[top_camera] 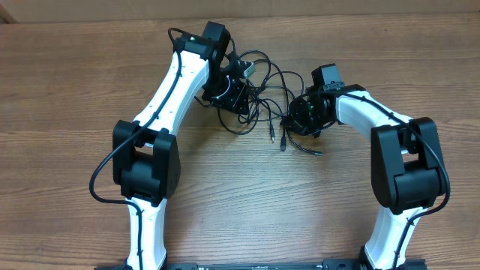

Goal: Untangle cables

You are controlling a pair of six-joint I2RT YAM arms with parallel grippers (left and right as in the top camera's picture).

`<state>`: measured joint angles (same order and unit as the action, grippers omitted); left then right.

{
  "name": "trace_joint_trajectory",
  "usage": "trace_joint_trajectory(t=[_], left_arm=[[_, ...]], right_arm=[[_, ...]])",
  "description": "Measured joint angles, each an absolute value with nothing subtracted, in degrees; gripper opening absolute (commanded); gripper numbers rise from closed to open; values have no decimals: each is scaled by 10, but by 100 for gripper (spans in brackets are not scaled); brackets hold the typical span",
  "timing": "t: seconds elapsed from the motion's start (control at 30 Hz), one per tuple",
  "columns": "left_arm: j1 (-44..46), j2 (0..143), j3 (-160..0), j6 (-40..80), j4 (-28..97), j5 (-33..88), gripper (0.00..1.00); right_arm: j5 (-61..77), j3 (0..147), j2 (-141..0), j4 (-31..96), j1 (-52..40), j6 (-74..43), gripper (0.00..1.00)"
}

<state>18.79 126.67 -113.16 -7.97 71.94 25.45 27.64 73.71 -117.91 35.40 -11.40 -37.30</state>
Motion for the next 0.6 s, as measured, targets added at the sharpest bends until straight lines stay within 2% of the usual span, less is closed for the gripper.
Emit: trace_joint_trajectory(t=[0.27, 0.43, 0.6], left_arm=[[188, 1267, -1129, -60, 705, 244, 39], [188, 1267, -1129, -55, 703, 242, 33], [188, 1267, -1129, -46, 702, 239, 33]], right_arm=[[278, 738, -1179, 354, -114, -373, 19], [278, 738, -1179, 354, -114, -373, 20], [278, 738, -1179, 354, -114, -373, 20]])
